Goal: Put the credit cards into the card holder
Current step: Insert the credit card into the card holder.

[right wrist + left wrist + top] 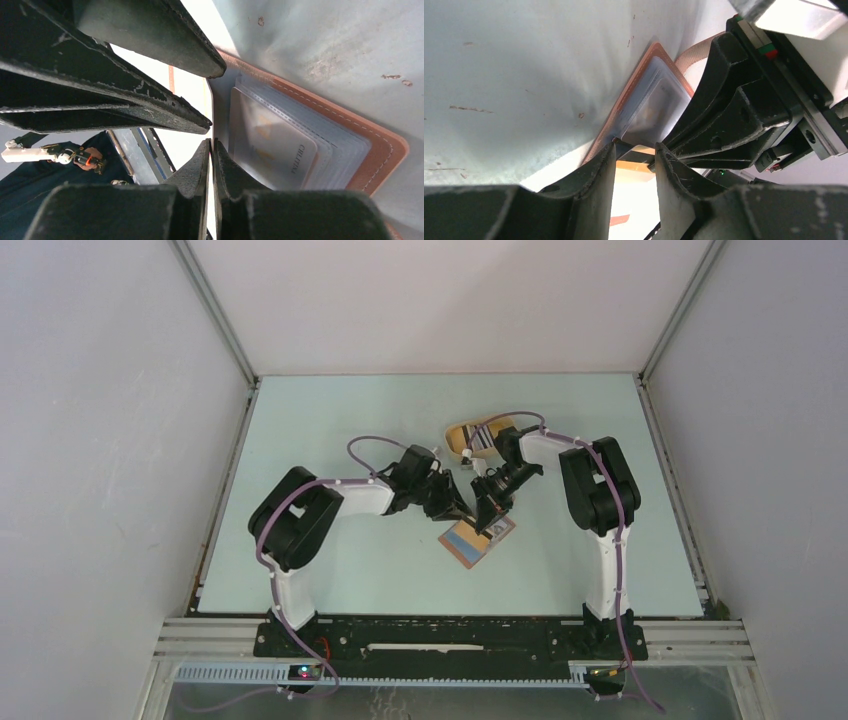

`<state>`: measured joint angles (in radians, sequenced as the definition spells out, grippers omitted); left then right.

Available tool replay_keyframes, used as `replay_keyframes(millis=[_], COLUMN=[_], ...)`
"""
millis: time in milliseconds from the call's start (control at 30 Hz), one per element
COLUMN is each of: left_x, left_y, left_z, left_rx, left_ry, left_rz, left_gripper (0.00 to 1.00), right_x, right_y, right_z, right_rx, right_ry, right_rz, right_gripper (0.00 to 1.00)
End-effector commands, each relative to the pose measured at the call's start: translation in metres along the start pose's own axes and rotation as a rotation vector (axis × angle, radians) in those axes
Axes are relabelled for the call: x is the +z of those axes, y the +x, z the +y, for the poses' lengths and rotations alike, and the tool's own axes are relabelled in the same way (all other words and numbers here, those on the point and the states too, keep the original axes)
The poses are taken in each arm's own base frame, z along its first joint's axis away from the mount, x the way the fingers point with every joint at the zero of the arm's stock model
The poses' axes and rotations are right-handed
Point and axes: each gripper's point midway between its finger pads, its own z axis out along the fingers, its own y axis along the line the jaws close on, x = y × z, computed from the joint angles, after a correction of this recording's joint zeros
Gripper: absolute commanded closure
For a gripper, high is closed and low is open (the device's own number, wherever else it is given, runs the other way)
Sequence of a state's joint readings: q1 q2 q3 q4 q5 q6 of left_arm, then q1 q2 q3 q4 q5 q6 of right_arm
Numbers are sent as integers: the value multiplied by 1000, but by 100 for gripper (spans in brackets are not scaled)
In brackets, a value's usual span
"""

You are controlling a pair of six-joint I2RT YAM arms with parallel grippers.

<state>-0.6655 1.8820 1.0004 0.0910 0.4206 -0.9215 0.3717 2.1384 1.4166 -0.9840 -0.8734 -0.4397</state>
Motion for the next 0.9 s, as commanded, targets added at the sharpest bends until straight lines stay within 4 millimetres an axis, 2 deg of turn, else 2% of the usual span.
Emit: replay_keyframes(millis=[0, 867], left_x=[1, 1], left_y=[-9, 3], left_z=[-19, -7], left_rx=[58, 73], left_ry=[26, -46], left_rz=[-10, 43], left_gripper=[60, 65], right_x=[4, 1], right_y=[-2, -5], right_z=[0, 3], right_rx=[-7, -34], right_ry=[5, 18], right_rz=[10, -1], right_gripper=[89, 84])
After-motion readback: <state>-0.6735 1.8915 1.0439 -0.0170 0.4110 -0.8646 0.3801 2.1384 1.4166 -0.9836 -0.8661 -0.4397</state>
